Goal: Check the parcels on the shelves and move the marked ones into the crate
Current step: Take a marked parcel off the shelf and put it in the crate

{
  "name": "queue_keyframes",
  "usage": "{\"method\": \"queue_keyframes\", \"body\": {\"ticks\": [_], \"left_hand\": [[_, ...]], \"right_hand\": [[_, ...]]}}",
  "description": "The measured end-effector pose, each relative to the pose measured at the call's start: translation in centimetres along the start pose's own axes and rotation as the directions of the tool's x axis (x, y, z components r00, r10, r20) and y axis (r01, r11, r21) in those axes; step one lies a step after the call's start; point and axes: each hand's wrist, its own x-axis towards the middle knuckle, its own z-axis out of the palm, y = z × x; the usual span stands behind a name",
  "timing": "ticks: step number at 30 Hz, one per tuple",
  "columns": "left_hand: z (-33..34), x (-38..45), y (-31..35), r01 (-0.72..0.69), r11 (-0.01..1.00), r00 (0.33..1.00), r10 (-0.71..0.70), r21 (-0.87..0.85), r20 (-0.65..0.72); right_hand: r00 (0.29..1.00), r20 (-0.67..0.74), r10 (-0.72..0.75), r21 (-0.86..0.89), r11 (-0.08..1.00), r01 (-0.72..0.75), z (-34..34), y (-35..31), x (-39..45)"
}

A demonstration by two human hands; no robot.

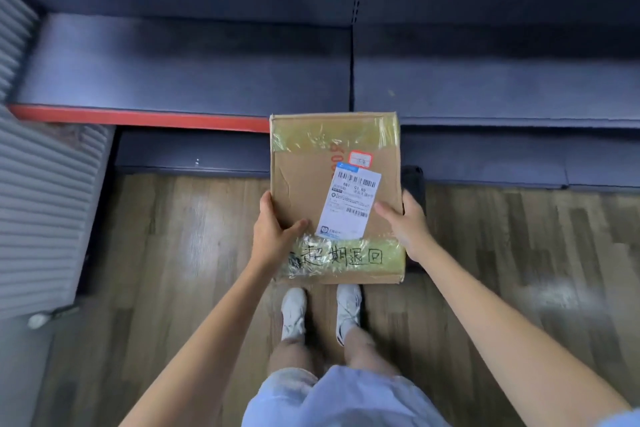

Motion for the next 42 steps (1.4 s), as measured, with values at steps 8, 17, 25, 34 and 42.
{"method": "queue_keyframes", "body": {"ticks": [8,17,25,34,42], "left_hand": [[5.8,8.2,-8.6,0.019,0.995,0.999,-0.023,0.099,0.046],[10.3,15.3,-17.2,-0.138,0.916,0.989,0.107,0.377,0.101],[12.9,17.9,-22.6,-0.337,0.737,0.941,0.278,0.586,0.192],[14.7,19.0,-26.8,-0.351,0.676,0.931,0.181,0.648,0.316],[15.9,19.9,-28.5,-0.431,0.568,0.899,0.208,0.701,0.384]], "right_hand": [[0.998,-0.062,-0.029,-0.013,1.000,0.029,1.8,10.0,9.6],[0.999,-0.018,-0.026,0.005,1.000,0.026,5.5,20.1,18.6],[0.999,-0.038,0.033,-0.028,0.999,-0.034,7.0,24.4,23.2],[0.990,-0.019,0.141,-0.041,0.989,-0.142,10.5,31.2,28.3],[0.975,-0.020,0.220,-0.135,0.966,-0.221,11.9,35.6,32.5]]}}
